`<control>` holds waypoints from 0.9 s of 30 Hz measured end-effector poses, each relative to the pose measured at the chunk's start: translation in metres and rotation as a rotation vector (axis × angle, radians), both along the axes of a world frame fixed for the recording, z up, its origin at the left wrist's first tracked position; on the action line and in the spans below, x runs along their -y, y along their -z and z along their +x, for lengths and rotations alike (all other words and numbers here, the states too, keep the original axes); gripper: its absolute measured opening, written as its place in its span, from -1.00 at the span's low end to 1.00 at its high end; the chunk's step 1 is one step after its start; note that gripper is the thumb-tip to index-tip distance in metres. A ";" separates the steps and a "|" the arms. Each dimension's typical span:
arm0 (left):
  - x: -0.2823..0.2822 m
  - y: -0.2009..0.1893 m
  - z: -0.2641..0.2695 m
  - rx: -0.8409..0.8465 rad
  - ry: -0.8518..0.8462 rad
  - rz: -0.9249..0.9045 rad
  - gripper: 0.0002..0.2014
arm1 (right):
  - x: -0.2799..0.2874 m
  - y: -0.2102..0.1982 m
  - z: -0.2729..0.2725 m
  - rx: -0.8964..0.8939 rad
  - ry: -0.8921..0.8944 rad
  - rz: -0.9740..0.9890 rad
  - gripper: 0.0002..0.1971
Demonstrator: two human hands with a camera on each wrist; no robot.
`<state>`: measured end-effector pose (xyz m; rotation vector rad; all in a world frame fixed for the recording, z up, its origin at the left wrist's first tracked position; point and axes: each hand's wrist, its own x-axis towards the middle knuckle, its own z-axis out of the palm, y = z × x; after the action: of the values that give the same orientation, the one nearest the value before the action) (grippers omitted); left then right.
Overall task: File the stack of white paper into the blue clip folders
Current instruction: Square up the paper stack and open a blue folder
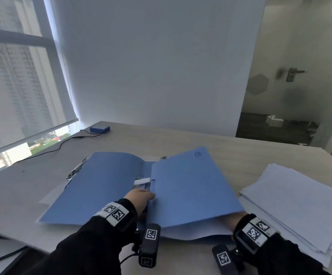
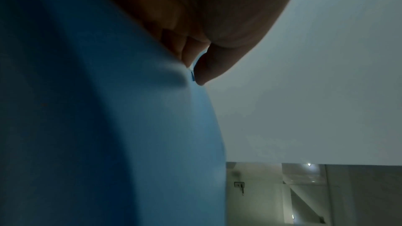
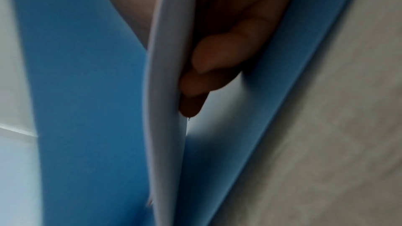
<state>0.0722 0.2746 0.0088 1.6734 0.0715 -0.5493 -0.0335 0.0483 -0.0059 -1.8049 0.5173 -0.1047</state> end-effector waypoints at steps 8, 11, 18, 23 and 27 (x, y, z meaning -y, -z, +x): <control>0.009 0.023 -0.006 -0.030 0.028 -0.138 -0.30 | -0.006 -0.002 -0.001 0.124 0.103 0.354 -0.76; 0.007 0.029 -0.003 -0.051 0.022 -0.149 -0.29 | 0.010 -0.001 -0.007 0.046 0.188 0.399 -0.69; 0.004 0.022 -0.004 -0.090 0.078 -0.205 -0.56 | 0.045 -0.011 -0.026 -0.030 0.195 0.276 -0.57; 0.016 0.025 -0.010 -0.112 0.071 -0.272 -0.56 | 0.046 -0.018 -0.042 -0.035 0.110 0.542 -0.68; 0.026 0.037 -0.014 -0.100 0.054 -0.231 -0.43 | 0.048 -0.016 -0.041 0.013 0.086 0.529 -0.80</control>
<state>0.0582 0.2489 -0.0283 1.4264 0.0340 -0.6565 -0.0746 0.0005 0.0096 -1.2662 0.5536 -0.0330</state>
